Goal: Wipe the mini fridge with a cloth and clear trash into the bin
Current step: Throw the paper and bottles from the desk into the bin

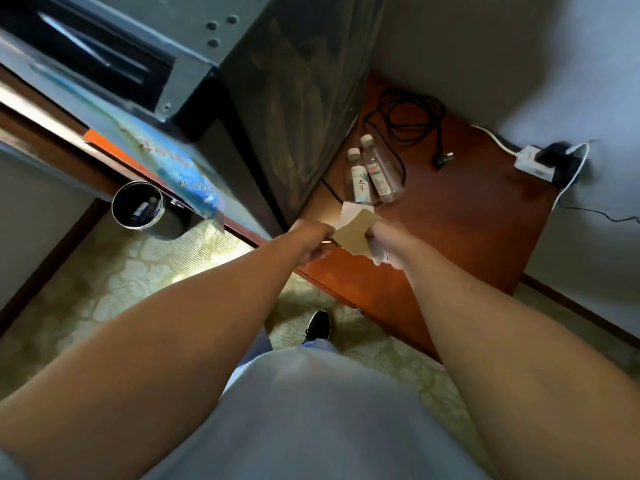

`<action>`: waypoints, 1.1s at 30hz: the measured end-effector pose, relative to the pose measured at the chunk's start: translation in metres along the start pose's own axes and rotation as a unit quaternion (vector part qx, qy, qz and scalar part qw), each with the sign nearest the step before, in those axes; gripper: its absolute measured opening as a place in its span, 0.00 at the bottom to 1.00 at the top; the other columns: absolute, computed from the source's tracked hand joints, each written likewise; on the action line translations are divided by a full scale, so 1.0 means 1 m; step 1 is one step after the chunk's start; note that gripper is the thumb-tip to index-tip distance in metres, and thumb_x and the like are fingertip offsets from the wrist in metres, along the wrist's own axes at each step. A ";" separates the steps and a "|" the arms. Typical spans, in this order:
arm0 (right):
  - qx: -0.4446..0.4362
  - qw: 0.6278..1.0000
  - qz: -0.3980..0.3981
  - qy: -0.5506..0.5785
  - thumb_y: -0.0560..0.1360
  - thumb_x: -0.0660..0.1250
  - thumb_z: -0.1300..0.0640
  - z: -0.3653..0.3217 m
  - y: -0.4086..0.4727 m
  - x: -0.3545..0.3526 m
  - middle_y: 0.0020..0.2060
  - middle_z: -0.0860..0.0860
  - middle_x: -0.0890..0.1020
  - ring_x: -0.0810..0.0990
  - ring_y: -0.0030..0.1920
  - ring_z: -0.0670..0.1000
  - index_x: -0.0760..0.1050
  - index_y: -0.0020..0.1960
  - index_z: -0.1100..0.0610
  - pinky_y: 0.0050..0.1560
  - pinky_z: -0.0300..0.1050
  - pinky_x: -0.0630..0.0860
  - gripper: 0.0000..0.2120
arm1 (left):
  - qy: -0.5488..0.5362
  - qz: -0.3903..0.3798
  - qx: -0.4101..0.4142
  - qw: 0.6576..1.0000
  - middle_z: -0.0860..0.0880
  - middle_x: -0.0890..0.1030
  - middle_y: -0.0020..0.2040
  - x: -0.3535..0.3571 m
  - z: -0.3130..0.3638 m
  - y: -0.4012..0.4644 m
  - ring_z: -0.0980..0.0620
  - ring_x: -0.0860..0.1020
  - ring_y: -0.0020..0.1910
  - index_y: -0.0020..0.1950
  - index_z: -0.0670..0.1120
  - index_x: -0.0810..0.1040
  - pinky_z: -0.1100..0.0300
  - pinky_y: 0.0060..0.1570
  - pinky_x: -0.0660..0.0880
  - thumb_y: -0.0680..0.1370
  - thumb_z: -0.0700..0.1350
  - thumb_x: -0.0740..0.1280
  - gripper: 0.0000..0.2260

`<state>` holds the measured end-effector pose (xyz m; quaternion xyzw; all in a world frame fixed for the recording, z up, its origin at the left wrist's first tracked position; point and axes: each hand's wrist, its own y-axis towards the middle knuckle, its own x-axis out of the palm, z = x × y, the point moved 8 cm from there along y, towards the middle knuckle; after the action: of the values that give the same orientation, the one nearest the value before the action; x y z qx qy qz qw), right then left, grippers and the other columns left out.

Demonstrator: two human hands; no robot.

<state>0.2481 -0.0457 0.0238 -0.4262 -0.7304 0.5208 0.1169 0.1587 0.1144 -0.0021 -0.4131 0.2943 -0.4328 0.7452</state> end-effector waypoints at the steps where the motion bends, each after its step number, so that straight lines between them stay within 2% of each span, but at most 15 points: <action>1: -0.002 0.999 -0.012 -0.036 0.79 0.62 0.60 0.006 -0.004 0.007 0.64 0.59 0.78 0.77 0.64 0.62 0.71 0.72 0.62 0.64 0.55 0.76 0.21 | 0.013 -0.020 -0.011 1.000 0.44 0.84 0.42 -0.002 -0.011 -0.006 0.52 0.82 0.35 0.51 0.41 0.79 0.62 0.29 0.77 0.81 0.40 0.69 0.02; 3: -0.005 0.994 -0.041 -0.096 0.80 0.62 0.58 0.018 -0.012 0.024 0.68 0.58 0.75 0.73 0.69 0.62 0.70 0.72 0.62 0.66 0.55 0.73 0.21 | 0.047 -0.049 -0.035 0.997 0.45 0.83 0.42 -0.007 -0.034 -0.013 0.52 0.80 0.34 0.52 0.40 0.79 0.63 0.33 0.77 0.81 0.40 0.70 0.03; 5: 0.017 0.989 -0.076 -0.127 0.80 0.61 0.60 0.036 -0.021 0.044 0.67 0.59 0.75 0.74 0.68 0.61 0.70 0.71 0.63 0.63 0.53 0.74 0.20 | 0.088 -0.060 -0.066 0.992 0.45 0.82 0.46 -0.018 -0.059 -0.018 0.52 0.79 0.36 0.56 0.39 0.79 0.63 0.36 0.76 0.80 0.40 0.70 0.07; 7: 0.033 0.983 -0.108 -0.146 0.79 0.60 0.62 0.049 -0.025 0.065 0.62 0.59 0.78 0.79 0.58 0.59 0.73 0.66 0.63 0.56 0.53 0.77 0.16 | 0.095 -0.063 -0.085 0.990 0.45 0.80 0.50 -0.034 -0.079 -0.020 0.53 0.78 0.39 0.59 0.40 0.77 0.63 0.39 0.76 0.80 0.40 0.70 0.09; 9: 0.056 0.977 -0.124 -0.163 0.77 0.61 0.60 0.057 -0.028 0.087 0.50 0.57 0.79 0.77 0.42 0.55 0.75 0.57 0.62 0.41 0.46 0.73 0.10 | 0.071 -0.057 -0.095 0.991 0.44 0.78 0.53 -0.057 -0.095 -0.021 0.52 0.79 0.42 0.63 0.39 0.77 0.62 0.45 0.78 0.79 0.39 0.71 0.13; 10: 0.063 0.975 -0.132 -0.166 0.76 0.63 0.59 0.060 -0.027 0.099 0.46 0.56 0.79 0.73 0.39 0.53 0.75 0.55 0.61 0.38 0.45 0.69 0.10 | 0.061 -0.054 -0.099 0.992 0.44 0.79 0.53 -0.069 -0.103 -0.020 0.50 0.79 0.44 0.65 0.39 0.76 0.60 0.51 0.79 0.78 0.39 0.72 0.16; 12: 0.069 0.972 -0.144 -0.169 0.74 0.64 0.58 0.060 -0.026 0.124 0.46 0.56 0.82 0.76 0.41 0.55 0.77 0.54 0.60 0.41 0.46 0.71 0.11 | 0.036 -0.037 -0.103 0.993 0.42 0.79 0.55 -0.096 -0.115 -0.023 0.47 0.79 0.48 0.67 0.39 0.75 0.54 0.61 0.77 0.77 0.39 0.73 0.19; 14: 0.068 0.971 -0.160 -0.163 0.76 0.65 0.58 0.055 -0.030 0.154 0.53 0.56 0.85 0.81 0.47 0.54 0.78 0.54 0.59 0.46 0.46 0.76 0.09 | -0.005 -0.004 -0.102 0.995 0.42 0.78 0.59 -0.125 -0.124 -0.029 0.47 0.80 0.49 0.67 0.41 0.75 0.55 0.56 0.81 0.77 0.38 0.73 0.19; 16: 0.062 0.967 -0.181 -0.167 0.78 0.65 0.59 0.045 -0.041 0.185 0.54 0.55 0.85 0.81 0.47 0.53 0.78 0.55 0.56 0.40 0.42 0.78 0.07 | -0.046 0.033 -0.099 0.993 0.43 0.76 0.64 -0.157 -0.133 -0.038 0.48 0.81 0.54 0.66 0.42 0.75 0.58 0.45 0.83 0.77 0.38 0.73 0.18; 21: 0.054 0.949 -0.243 -0.193 0.79 0.66 0.62 0.018 -0.066 0.261 0.52 0.58 0.83 0.84 0.45 0.55 0.74 0.59 0.59 0.32 0.44 0.81 0.09 | -0.166 0.114 -0.098 0.975 0.43 0.77 0.63 -0.234 -0.162 -0.059 0.46 0.81 0.58 0.63 0.43 0.77 0.62 0.31 0.80 0.77 0.40 0.72 0.15; 23: 0.040 0.944 -0.256 -0.203 0.80 0.65 0.63 0.005 -0.076 0.291 0.51 0.58 0.82 0.84 0.43 0.53 0.73 0.57 0.60 0.30 0.42 0.80 0.07 | -0.227 0.133 -0.079 0.961 0.41 0.78 0.64 -0.260 -0.169 -0.064 0.44 0.81 0.60 0.65 0.41 0.76 0.59 0.35 0.82 0.78 0.39 0.70 0.15; 25: 0.014 0.945 -0.252 -0.207 0.81 0.64 0.63 -0.010 -0.082 0.319 0.49 0.57 0.82 0.83 0.40 0.51 0.73 0.58 0.61 0.27 0.39 0.79 0.07 | -0.284 0.152 -0.064 0.945 0.41 0.78 0.57 -0.283 -0.173 -0.069 0.45 0.80 0.57 0.64 0.40 0.75 0.56 0.43 0.83 0.80 0.39 0.68 0.12; 26: -0.001 0.947 -0.246 -0.209 0.81 0.65 0.63 -0.017 -0.083 0.333 0.49 0.57 0.82 0.84 0.40 0.51 0.72 0.60 0.61 0.27 0.38 0.78 0.09 | -0.307 0.160 -0.059 0.936 0.43 0.76 0.53 -0.294 -0.174 -0.071 0.45 0.79 0.54 0.63 0.41 0.75 0.56 0.43 0.83 0.81 0.39 0.67 0.11; 29: -0.040 0.946 -0.239 -0.214 0.80 0.65 0.64 -0.041 -0.088 0.372 0.54 0.58 0.82 0.84 0.42 0.52 0.73 0.61 0.59 0.28 0.37 0.78 0.10 | -0.358 0.184 -0.048 0.914 0.44 0.75 0.54 -0.328 -0.178 -0.070 0.46 0.78 0.51 0.64 0.41 0.74 0.59 0.33 0.82 0.81 0.38 0.67 0.12; 33: -0.080 0.952 -0.209 -0.207 0.79 0.65 0.65 -0.079 -0.081 0.417 0.56 0.57 0.75 0.80 0.53 0.57 0.70 0.63 0.54 0.35 0.41 0.83 0.15 | -0.418 0.206 -0.043 0.884 0.41 0.77 0.58 -0.378 -0.178 -0.057 0.44 0.79 0.51 0.61 0.40 0.75 0.59 0.31 0.81 0.81 0.37 0.68 0.09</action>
<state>0.0020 0.3087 0.0136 -0.1547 -0.8508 0.5010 0.0352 -0.1769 0.3702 -0.0081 -0.5172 0.0527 -0.0435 0.8531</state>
